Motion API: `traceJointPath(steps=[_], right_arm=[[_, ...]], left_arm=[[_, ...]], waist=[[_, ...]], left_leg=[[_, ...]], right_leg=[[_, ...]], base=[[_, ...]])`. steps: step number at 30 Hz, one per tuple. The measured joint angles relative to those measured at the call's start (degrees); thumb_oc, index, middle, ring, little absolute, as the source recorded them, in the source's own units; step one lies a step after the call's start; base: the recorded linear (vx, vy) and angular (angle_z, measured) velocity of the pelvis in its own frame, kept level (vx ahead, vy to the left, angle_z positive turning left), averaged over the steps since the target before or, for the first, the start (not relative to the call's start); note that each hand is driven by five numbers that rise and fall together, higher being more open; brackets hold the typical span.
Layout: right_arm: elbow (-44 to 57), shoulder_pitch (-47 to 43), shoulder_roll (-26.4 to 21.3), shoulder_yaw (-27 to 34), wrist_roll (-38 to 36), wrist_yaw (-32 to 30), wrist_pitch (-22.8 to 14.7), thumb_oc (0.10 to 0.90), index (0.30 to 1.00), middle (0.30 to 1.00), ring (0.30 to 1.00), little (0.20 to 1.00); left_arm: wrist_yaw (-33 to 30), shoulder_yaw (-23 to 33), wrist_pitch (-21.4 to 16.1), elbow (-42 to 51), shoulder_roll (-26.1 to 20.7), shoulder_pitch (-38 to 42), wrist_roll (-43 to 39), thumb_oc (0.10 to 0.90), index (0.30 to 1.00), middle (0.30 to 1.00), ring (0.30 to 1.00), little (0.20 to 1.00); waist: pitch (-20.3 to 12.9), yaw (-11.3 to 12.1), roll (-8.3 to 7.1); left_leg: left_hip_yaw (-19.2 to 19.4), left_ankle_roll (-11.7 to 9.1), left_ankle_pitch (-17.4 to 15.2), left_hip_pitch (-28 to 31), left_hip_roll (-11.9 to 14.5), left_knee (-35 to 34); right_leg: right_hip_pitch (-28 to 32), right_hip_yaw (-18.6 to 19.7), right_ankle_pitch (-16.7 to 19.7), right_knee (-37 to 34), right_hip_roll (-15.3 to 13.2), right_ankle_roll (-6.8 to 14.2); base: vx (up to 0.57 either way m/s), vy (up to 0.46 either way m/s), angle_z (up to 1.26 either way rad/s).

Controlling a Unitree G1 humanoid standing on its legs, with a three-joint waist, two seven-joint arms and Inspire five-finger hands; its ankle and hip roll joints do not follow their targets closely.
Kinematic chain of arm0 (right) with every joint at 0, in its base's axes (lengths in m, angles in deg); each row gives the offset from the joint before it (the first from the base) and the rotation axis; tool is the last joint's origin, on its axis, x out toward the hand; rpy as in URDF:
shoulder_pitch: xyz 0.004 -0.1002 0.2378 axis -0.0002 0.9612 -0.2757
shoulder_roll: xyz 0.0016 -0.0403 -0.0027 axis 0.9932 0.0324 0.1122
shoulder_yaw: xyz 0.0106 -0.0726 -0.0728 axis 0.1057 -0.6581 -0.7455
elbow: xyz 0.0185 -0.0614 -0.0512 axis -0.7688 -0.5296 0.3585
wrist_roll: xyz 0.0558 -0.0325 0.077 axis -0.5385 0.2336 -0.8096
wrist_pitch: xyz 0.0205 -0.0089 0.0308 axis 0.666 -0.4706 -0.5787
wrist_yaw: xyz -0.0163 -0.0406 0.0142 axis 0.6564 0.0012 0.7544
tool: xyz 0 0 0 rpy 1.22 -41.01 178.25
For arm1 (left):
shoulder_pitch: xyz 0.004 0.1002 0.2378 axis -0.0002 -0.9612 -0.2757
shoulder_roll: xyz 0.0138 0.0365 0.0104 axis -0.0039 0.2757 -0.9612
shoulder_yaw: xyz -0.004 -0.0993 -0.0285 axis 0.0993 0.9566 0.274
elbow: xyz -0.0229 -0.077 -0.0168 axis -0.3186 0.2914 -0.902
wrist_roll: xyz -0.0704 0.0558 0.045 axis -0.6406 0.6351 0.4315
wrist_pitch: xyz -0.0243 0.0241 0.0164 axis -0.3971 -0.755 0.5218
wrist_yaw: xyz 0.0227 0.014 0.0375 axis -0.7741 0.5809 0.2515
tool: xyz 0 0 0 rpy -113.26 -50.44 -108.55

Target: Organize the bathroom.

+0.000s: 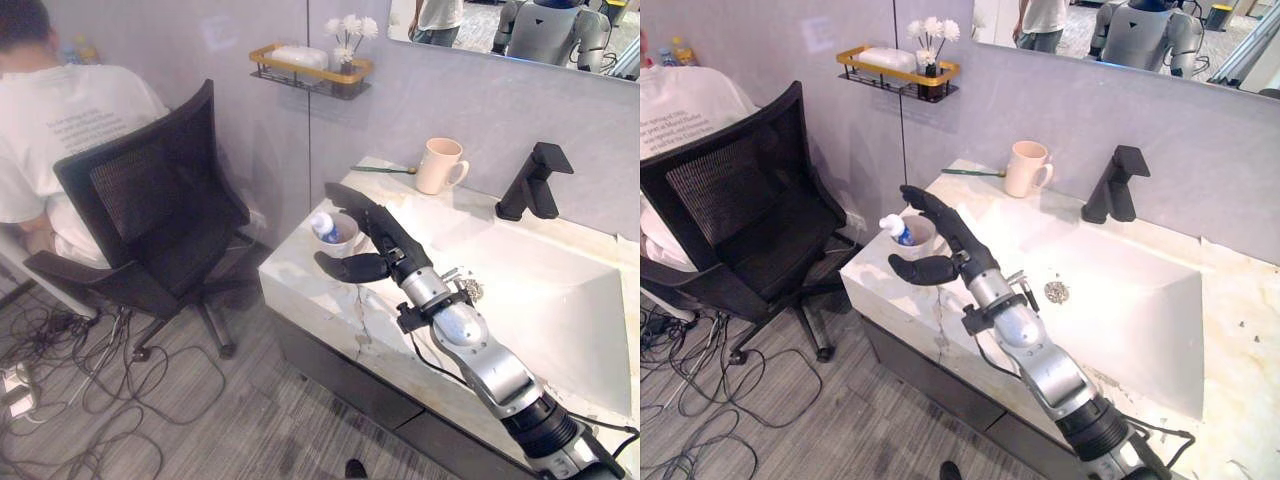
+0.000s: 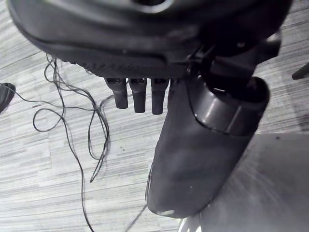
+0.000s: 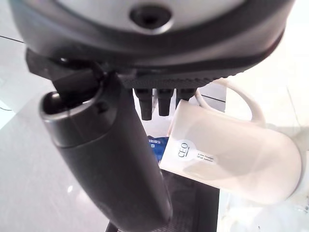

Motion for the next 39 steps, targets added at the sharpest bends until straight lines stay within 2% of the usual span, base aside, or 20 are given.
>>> traceJointPath(steps=[14, 28, 39], right_arm=[[0.8, 0.0, -0.04, 0.0, 2.2, -5.05, 2.3, 0.8, 0.9, 0.9, 0.9, 0.9], [1.81, 0.0, -0.06, 0.54, 2.3, -4.96, 3.08, 0.8, 0.9, 0.9, 0.9, 0.9], [3.0, -0.03, -0.66, 0.56, 2.14, -3.69, 3.65, 0.8, 0.9, 0.9, 0.9, 0.9]], left_arm=[[0.04, 0.08, 0.01, 0.1, 0.54, 0.0, 1.47, 0.8, 0.9, 0.9, 0.9, 0.9], [0.67, 0.09, -0.06, 0.69, 0.74, 0.0, 2.17, 0.8, 0.9, 0.9, 0.9, 0.9], [0.89, 0.05, 0.02, 0.73, 0.79, -0.01, 2.34, 0.8, 0.9, 0.9, 0.9, 0.9]], waist=[[1.18, 0.0, 0.61], [1.95, -0.06, 1.22], [2.05, -0.08, 1.15]], left_leg=[[-0.02, -0.06, -0.04, 0.17, 0.0, -0.02], [-0.09, -0.11, -0.07, 0.16, -0.01, -0.16], [-0.1, -0.24, -0.18, 0.16, 0.0, -0.19]], right_leg=[[0.2, -0.01, -0.08, 0.0, 0.01, 0.1], [0.2, 0.0, -0.12, 0.0, 0.01, 0.12], [0.36, -0.02, -0.15, 0.0, -0.01, 0.12]], base=[[0.0, 0.0, 0.0], [0.0, 0.0, 0.0], [0.0, 0.0, 0.0]])
